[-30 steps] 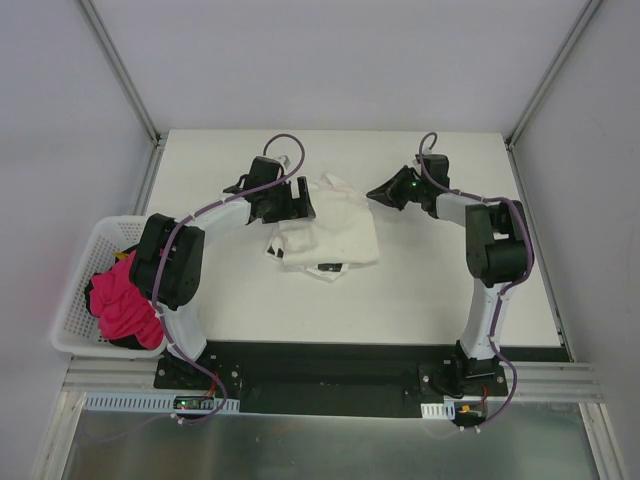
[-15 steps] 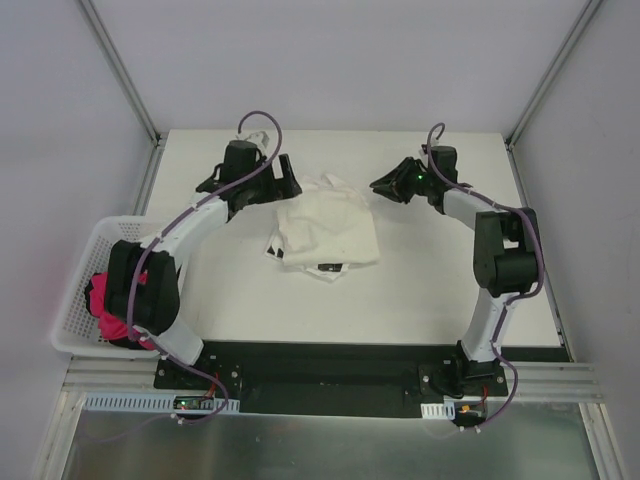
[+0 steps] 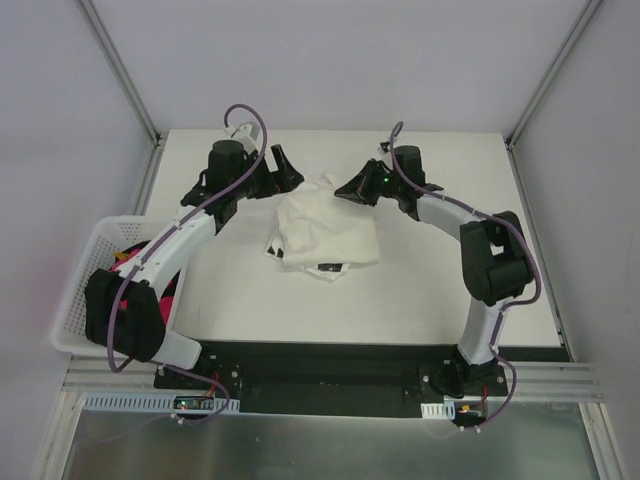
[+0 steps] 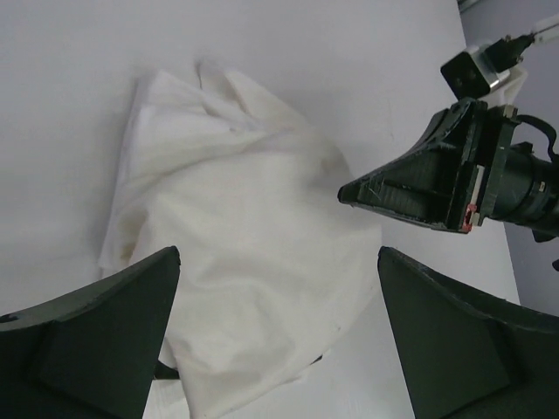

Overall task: Fold and stack the t-shirts
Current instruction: Smooth out wrinkles on the folded tshirt

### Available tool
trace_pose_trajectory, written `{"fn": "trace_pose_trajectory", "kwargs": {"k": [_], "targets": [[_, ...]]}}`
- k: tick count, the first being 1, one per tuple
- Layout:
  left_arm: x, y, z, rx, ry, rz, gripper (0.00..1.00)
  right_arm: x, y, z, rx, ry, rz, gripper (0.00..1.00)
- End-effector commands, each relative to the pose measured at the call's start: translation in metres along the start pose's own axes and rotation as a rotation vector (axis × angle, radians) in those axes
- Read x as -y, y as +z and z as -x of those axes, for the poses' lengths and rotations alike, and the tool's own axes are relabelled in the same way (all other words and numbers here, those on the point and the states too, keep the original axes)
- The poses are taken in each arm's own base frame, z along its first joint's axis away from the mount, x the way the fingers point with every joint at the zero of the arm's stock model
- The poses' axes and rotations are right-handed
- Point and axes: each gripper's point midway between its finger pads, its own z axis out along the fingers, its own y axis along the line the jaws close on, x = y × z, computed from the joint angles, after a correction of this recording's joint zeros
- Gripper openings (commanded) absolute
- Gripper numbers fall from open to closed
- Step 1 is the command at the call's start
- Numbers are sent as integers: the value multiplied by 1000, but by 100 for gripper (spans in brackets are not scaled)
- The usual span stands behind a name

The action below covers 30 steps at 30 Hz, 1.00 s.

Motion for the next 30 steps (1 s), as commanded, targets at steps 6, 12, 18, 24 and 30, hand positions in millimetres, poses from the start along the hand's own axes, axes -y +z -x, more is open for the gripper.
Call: {"fn": "trace_pose_trajectory", "kwargs": {"k": [6,12,18,24,30], "targets": [[-7,60,-105,-233,-265,-163,92,13,40,-14,-63,40,42,1],[-15,88,-156,-364,-369,-190,89,52,52,-25,-86,121,-5,1],[-25,92,-173,-398,-383,-168,89,83,52,-24,-55,266,-16,1],[-26,83,-170,-390,-349,-151,89,88,34,-8,14,310,-4,1],[-18,73,-152,-359,-290,-152,89,61,19,22,58,252,62,8]]}}
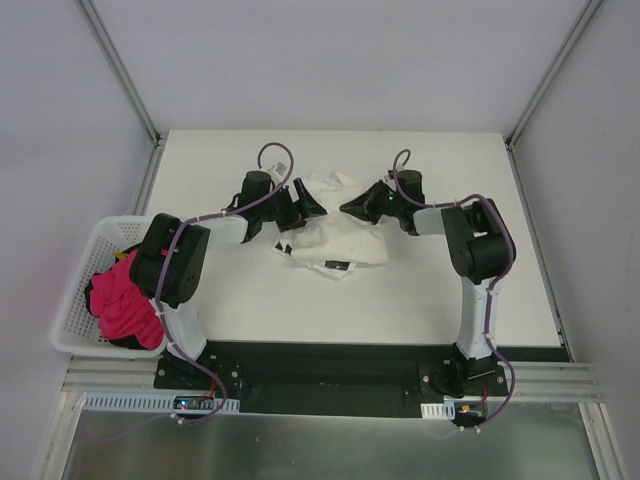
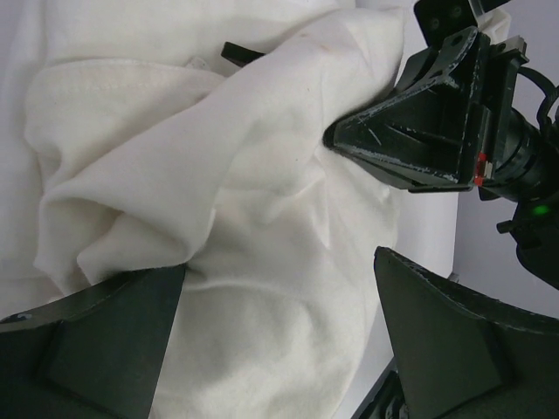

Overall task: Fold and stack the t-shirts
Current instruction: Smooth out wrinkles on the folded tshirt

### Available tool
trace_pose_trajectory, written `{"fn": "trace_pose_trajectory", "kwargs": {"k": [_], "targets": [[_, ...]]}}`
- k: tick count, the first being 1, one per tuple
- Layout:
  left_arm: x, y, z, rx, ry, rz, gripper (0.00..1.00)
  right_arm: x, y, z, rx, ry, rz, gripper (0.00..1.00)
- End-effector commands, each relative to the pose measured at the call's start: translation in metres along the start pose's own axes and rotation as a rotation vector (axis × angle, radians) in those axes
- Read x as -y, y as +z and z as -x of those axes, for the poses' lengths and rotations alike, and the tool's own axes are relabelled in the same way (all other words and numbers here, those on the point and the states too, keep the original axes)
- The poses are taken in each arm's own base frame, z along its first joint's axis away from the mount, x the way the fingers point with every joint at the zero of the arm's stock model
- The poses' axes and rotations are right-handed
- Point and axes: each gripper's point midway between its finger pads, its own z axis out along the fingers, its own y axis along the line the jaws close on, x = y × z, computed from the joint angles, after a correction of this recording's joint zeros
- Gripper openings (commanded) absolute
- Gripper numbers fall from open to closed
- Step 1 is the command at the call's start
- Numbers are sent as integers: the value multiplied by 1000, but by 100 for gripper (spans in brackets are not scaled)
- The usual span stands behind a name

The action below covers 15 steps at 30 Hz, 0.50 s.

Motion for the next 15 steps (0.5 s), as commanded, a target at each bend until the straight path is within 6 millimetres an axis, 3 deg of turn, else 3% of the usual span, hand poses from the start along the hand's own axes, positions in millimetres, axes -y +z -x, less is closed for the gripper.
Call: {"fn": "trace_pose_trajectory", "kwargs": {"k": [1,5,10,15], "targets": [[18,-14,-8,-26,61,1,89,-44,-20,22,50,-71,86,10],[33,-26,5,8,135,7,90,-63,-34,25,57,-118,98,21],[50,-46,22,62,198,27,91,-86,-67,30,105,-175,132,22],[70,-68,32,100,225,5,91,-81,-102,35,164,-204,96,30]]}}
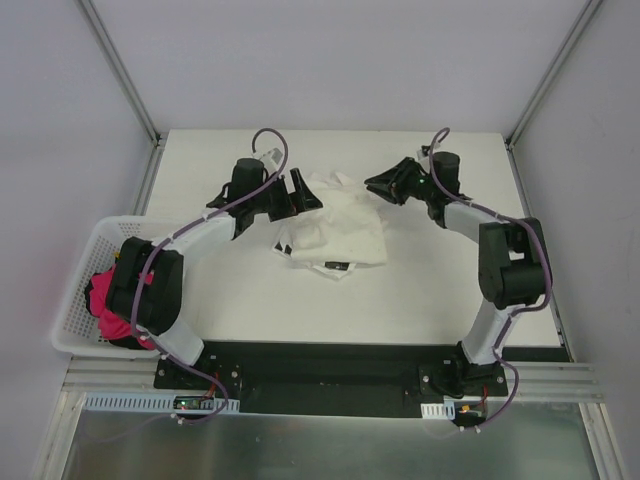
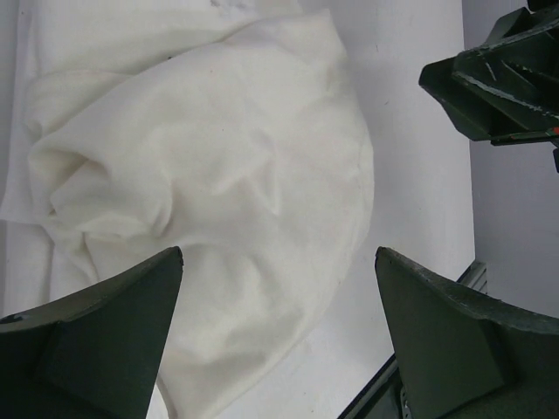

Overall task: Fold and stack the t-shirts
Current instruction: Smooth out wrinkles on the folded tshirt

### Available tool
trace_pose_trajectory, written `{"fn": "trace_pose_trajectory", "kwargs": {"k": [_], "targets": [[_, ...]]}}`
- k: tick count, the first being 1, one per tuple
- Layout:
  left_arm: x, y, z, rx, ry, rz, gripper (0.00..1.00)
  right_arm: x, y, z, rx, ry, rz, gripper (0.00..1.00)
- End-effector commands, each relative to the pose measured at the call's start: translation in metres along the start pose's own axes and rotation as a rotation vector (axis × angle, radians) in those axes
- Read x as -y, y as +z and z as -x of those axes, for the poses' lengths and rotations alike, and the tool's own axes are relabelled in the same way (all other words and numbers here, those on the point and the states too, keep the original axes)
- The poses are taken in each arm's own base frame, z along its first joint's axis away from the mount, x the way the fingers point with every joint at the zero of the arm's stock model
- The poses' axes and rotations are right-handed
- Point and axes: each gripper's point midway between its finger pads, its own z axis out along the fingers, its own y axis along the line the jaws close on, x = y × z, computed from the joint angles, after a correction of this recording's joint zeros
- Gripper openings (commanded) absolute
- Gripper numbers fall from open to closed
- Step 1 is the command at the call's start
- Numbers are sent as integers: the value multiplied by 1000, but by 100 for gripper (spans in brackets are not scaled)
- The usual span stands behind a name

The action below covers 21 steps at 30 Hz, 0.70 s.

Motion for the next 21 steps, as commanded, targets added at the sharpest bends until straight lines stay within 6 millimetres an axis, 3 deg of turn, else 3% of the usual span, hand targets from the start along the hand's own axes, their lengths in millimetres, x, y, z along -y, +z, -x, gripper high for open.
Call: {"fn": "trace_pose_trajectory", "kwargs": {"k": [1,6,7,8,12,15,21], "targets": [[35,-31,28,82,85,-33,91,-19,-37,5,56,-102,13,31],[56,-54,31,115,79,-74,92,-10,-45,-19,24,-116,-1,41],[57,-56,30,118,77,-75,92,-8,-42,-27,12,-125,-7,45],[58,-57,30,117,78,-80,93,-4,-41,-32,6,-129,-17,56],[58,-47,25,75,65,-107,93,29,-42,-51,-24,-107,-81,66],[55,-41,16,45,43,-123,92,50,-52,-52,-7,-79,-122,74],[52,-36,11,27,44,-129,92,63,-79,-36,87,-84,-155,78]]}}
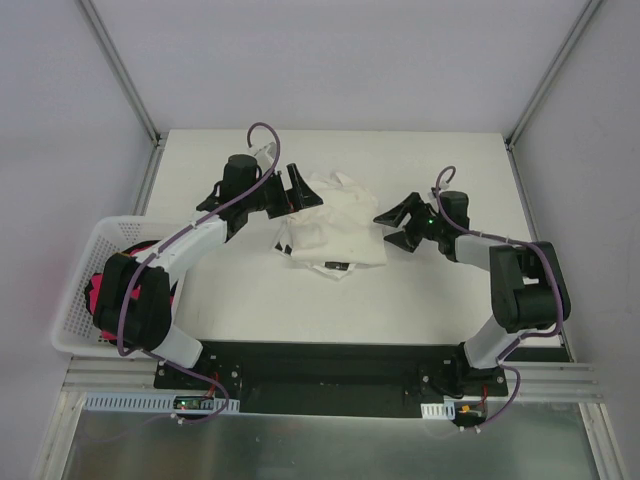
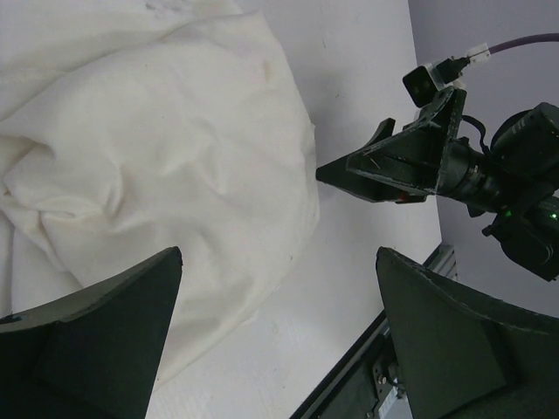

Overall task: Fold and stack the t-shirts
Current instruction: Smooth out wrinkles on the folded tshirt

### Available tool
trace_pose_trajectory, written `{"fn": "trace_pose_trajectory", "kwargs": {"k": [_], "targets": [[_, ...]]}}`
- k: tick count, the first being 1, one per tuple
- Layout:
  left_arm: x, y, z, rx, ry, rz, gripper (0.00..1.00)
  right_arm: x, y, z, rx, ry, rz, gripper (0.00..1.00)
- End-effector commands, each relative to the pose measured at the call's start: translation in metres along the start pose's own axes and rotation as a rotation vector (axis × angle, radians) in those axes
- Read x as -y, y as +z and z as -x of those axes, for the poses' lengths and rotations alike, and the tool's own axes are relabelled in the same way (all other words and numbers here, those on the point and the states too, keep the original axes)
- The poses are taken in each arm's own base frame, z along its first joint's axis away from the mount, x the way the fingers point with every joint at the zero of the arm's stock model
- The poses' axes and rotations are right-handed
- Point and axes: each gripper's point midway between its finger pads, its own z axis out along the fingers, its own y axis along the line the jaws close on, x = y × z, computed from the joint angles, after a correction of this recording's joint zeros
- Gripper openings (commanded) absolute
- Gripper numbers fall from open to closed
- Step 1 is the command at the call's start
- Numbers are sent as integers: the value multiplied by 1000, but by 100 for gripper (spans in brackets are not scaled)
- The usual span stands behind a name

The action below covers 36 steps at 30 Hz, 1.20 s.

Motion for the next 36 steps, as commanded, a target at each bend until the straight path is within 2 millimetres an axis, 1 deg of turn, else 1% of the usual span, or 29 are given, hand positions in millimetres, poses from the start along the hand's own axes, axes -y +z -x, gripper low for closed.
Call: {"fn": "trace_pose_trajectory", "kwargs": {"k": [1,4,5,7,8,10,11,12,13,14,16,17,18,21,24,25,26,27,28,29,30,31,33,34,36], "targets": [[11,1,3,1,21,-54,92,-7,-24,22,106,-66,27,78],[12,6,4,-10,25,-63,92,1,-30,27,123,-52,17,78],[8,10,3,-20,17,-56,92,6,-31,26,120,-48,12,78],[8,15,4,-28,7,-59,92,15,-32,26,119,-33,-3,78],[4,20,3,-38,0,-55,92,20,-31,24,116,-26,-12,78],[3,24,3,-45,-8,-59,91,30,-27,21,106,-12,-31,78],[-1,28,1,-53,-14,-52,92,30,-25,23,109,-14,-19,78],[-1,30,3,-52,-14,-52,91,33,-23,20,102,4,-17,78],[-1,31,4,-52,-14,-53,91,40,-19,19,91,26,-27,78],[-4,35,4,-55,-15,-48,92,40,-17,20,95,21,-14,78],[1,37,11,-55,-13,-58,91,48,-12,18,83,52,-20,78],[0,41,12,-60,-17,-56,91,47,-10,20,87,47,-11,78],[5,42,18,-57,-9,-69,92,50,-8,20,86,56,-15,78],[8,46,23,-63,-6,-78,91,53,-2,22,85,68,-8,78],[6,49,22,-79,-9,-70,91,52,6,22,81,69,2,78],[5,49,22,-83,-10,-69,91,51,11,17,67,65,1,78],[2,50,20,-92,-15,-62,91,47,15,17,65,59,9,78],[0,51,19,-97,-19,-58,91,50,21,15,56,65,2,78],[-1,51,20,-97,-22,-55,91,46,28,6,33,57,6,78],[-4,51,20,-99,-28,-49,91,40,34,6,27,45,20,78],[-6,52,20,-102,-31,-47,91,43,41,1,10,64,12,78],[-6,51,21,-102,-34,-47,91,37,48,-9,-16,51,23,78],[-8,52,22,-108,-40,-45,91,29,59,-15,-37,53,34,78],[-10,52,21,-110,-43,-42,91,29,68,-28,-70,49,30,78],[-12,52,22,-110,-47,-37,91,20,77,-34,-90,36,45,78]]}}
